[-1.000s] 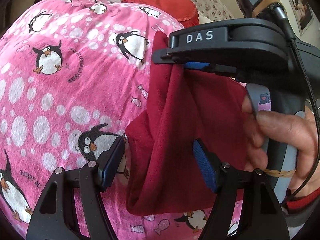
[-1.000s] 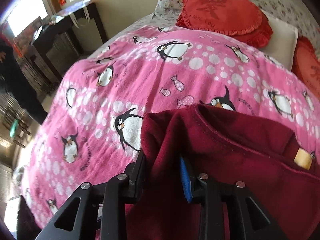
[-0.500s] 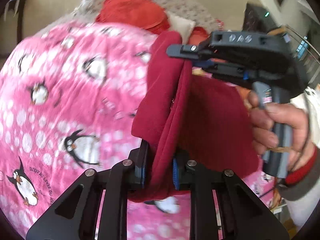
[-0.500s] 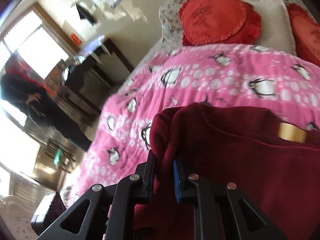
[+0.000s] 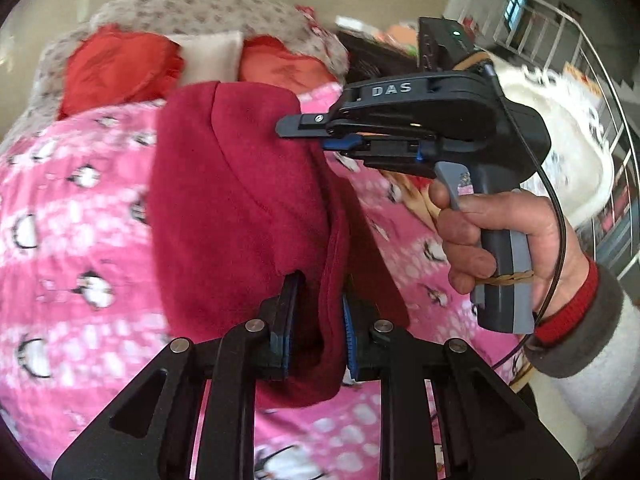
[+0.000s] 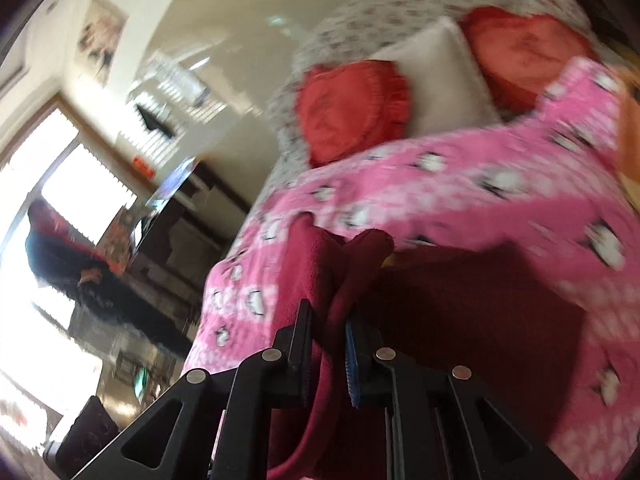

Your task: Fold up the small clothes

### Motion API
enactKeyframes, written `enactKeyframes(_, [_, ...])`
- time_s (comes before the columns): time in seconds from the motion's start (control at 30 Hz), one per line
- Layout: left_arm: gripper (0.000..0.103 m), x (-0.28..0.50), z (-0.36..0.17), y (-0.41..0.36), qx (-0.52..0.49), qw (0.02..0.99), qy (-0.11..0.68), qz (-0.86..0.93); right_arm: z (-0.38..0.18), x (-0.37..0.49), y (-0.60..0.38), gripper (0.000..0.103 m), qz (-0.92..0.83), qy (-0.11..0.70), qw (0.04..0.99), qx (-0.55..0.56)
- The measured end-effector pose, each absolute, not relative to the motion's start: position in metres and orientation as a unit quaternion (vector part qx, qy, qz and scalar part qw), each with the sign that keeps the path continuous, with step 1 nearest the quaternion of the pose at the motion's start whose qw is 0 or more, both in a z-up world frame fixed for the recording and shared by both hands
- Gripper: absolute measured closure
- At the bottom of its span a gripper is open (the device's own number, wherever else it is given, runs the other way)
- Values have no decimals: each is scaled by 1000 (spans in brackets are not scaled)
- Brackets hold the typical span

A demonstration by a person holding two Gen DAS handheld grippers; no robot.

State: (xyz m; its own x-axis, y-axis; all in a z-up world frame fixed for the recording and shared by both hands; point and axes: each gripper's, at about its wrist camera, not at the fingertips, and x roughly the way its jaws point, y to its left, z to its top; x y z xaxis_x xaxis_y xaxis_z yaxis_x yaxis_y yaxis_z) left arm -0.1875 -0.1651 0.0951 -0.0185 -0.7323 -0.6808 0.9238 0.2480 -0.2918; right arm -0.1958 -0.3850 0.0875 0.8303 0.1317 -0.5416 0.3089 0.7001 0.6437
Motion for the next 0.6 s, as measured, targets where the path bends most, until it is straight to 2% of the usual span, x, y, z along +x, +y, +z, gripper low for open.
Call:
enactKeyframes(0.13, [85,-196,64,-192,132,665,415,-607,54,-217,-402,90,-79,293,857,417])
enactKeyframes(0.2, [85,-197,54,-200,127,656,431,-607,43,-225,-412,86,-83,287,845,443])
enactKeyframes(0.27, [85,-195,50,-204,125,649,448,-602,33,-234,-419,71,-85,279,829,477])
enactKeyframes(0.37, [83,-203,64,-203,145,648,438,-606,34,-248,-421,57,-70,249,829,496])
enactKeyframes(0.43, [79,-210,79,-196,165,638,423,-622,40,-253,-416,54,-64,242,838,484])
enactKeyframes(0.53, [66,-214,101,-178,186,635,391,-640,43,-255,-407,54,-58,254,848,461])
enactKeyframes(0.6, [65,-209,109,-164,205,655,367,-629,42,-254,-403,54,-54,260,850,455])
